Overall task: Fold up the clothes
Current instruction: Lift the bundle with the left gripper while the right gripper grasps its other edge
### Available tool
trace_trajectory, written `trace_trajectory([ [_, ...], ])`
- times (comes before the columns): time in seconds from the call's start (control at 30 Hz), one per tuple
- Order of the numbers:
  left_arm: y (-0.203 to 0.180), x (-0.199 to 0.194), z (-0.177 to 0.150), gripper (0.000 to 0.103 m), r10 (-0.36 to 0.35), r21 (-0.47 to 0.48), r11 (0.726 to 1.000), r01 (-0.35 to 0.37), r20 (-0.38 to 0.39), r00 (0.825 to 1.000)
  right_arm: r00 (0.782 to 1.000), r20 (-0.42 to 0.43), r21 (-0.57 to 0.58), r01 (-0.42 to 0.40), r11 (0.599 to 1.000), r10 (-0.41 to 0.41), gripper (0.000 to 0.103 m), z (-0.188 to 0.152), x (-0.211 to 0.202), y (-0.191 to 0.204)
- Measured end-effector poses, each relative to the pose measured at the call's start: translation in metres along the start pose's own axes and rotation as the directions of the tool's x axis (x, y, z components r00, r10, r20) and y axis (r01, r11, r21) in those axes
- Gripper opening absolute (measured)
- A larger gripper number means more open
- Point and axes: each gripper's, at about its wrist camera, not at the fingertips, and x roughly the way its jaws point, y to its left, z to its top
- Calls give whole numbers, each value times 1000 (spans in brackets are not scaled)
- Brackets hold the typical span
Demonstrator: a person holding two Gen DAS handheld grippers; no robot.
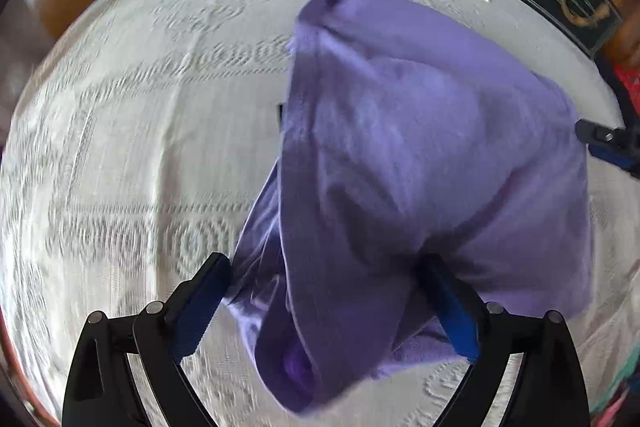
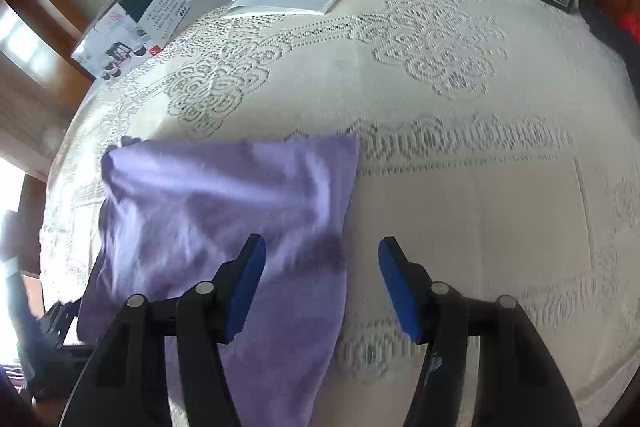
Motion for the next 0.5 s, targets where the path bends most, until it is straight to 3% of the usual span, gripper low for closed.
trace_trajectory([
  [0.1, 11, -8, -2, 96, 38, -23, 999, -37, 44, 998, 1000, -5, -12, -8, 1000, 8, 58, 5, 2, 1],
  [0.2, 18, 1, 0, 96, -49, -84, 995, 49, 2, 999, 1000, -8, -29, -4, 1000, 4, 58, 5, 4, 1],
  [0.27, 7, 3, -1, 95, -46, -64, 997, 46, 10, 999, 1000, -11, -30, -2, 1000, 2, 58, 5, 5, 0],
  [0.33, -9, 5, -4, 90, -13, -23, 1000, 13, 7, 1000, 1000, -9, -28, -4, 1000, 4, 58, 5, 4, 0],
  [0.4, -18, 3, -4, 71, -12, 10, 1000, 12, 3, 1000, 1000, -3, -40, 0, 999, 0, 58, 6, 3, 0],
  [0.5, -27, 3, -2, 67, -13, 24, 1000, 13, 1, 1000, 1000, 4, -55, 12, 998, -12, 58, 10, 4, 0],
])
